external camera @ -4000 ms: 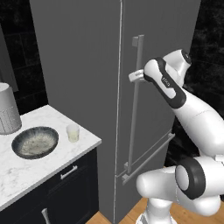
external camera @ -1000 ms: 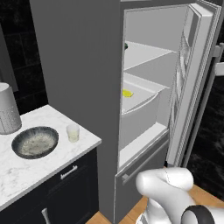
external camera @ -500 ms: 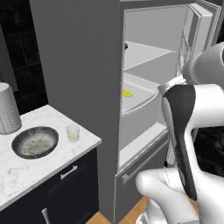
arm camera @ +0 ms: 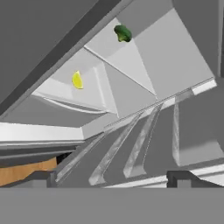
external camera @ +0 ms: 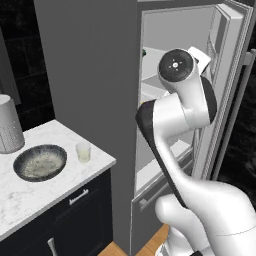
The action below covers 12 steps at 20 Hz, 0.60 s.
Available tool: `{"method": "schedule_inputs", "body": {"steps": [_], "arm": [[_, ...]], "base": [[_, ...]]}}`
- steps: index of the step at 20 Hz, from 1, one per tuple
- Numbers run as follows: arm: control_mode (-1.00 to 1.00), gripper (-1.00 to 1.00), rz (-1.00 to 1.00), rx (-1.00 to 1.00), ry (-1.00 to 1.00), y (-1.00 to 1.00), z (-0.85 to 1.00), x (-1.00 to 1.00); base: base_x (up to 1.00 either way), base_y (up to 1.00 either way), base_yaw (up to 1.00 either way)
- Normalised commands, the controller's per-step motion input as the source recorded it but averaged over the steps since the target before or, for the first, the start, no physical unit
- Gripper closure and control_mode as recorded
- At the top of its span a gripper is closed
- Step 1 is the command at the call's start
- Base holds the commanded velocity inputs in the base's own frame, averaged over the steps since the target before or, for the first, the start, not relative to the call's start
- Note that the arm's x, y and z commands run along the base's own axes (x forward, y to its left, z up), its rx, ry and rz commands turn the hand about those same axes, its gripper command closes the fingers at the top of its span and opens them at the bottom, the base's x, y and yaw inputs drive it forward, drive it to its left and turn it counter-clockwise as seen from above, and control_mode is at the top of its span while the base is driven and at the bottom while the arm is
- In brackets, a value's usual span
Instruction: Grab a lemon wedge from the fridge and one ice cube from the ice bowl, and put them in the glass of lemonade.
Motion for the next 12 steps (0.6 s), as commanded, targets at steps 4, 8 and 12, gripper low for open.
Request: {"method": "schedule_inputs", "body": {"steps": [4, 8, 12], "arm": [[-1.0, -1.0, 0.0, -0.07, 0.16, -0.12, -0.57, 1.0], [-1.0, -1.0, -0.03, -0.05, 0.15, -0.23, -0.53, 0.91], [-1.0, -1.0, -0.11, -0.03, 0.01, -0.55, -0.21, 0.26]], "base": [[0.0, 0.0, 0.0], [0.0, 0.0, 0.0], [0.0, 0.0, 0.0]]}}
